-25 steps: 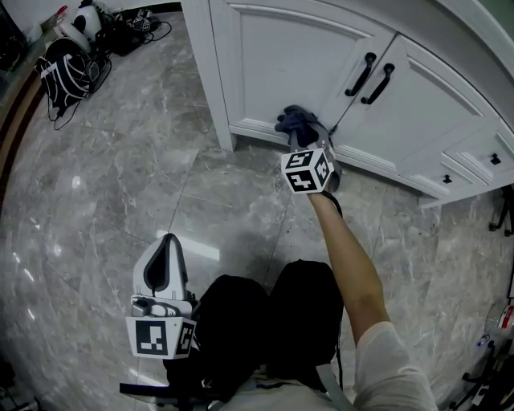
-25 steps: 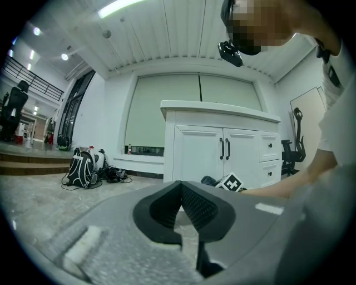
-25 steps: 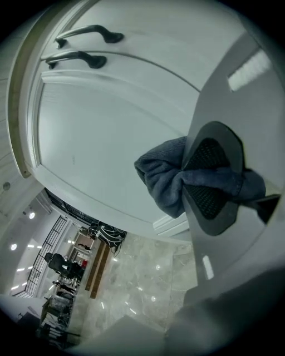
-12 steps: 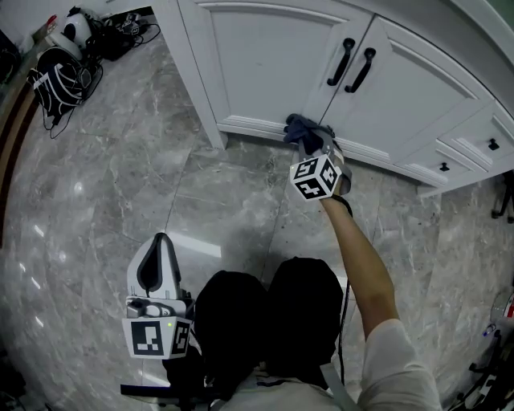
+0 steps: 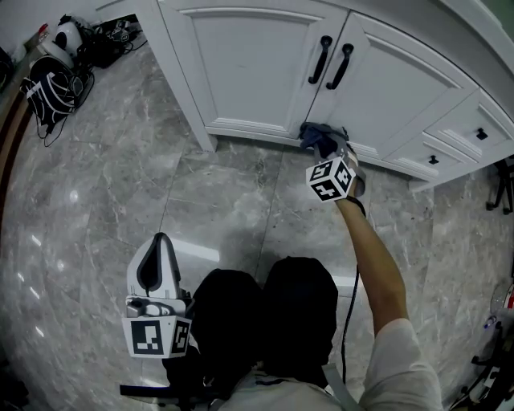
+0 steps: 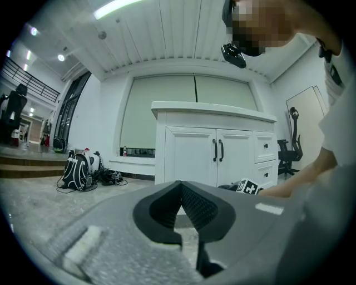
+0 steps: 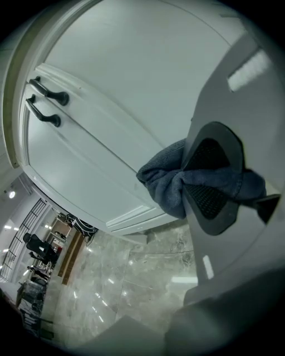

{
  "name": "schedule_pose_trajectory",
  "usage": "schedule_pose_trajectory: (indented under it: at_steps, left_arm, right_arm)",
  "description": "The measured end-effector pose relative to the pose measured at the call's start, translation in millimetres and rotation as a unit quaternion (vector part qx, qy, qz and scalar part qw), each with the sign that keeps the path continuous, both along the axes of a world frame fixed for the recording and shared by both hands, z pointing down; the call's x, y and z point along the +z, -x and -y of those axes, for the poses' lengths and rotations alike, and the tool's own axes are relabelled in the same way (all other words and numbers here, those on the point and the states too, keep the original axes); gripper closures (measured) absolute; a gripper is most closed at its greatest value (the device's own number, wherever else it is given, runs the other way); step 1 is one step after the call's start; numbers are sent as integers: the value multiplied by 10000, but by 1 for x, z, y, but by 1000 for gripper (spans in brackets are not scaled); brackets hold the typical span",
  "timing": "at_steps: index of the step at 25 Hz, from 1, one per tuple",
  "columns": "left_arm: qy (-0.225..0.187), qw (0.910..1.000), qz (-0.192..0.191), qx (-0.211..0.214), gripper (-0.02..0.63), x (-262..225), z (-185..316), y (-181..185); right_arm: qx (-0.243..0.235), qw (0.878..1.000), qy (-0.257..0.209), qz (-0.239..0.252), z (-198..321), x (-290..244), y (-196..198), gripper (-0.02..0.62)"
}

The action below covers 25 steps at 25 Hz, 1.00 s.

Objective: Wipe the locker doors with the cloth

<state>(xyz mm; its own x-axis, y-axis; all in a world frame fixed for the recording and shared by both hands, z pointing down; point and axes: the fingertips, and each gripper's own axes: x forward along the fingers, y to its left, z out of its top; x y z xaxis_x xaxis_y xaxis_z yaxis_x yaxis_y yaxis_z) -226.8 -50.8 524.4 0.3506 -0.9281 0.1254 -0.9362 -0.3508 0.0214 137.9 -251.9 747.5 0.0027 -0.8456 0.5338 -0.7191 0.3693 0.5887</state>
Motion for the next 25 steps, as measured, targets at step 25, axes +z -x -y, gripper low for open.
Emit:
schedule_pose_trajectory:
  at_steps: [25]
  left_arm:
    - [-13,9996,-163,221,604,-3,-7,-16]
  right_arm:
    - [-168,9874,-1512,-432,9,-262,-22,519]
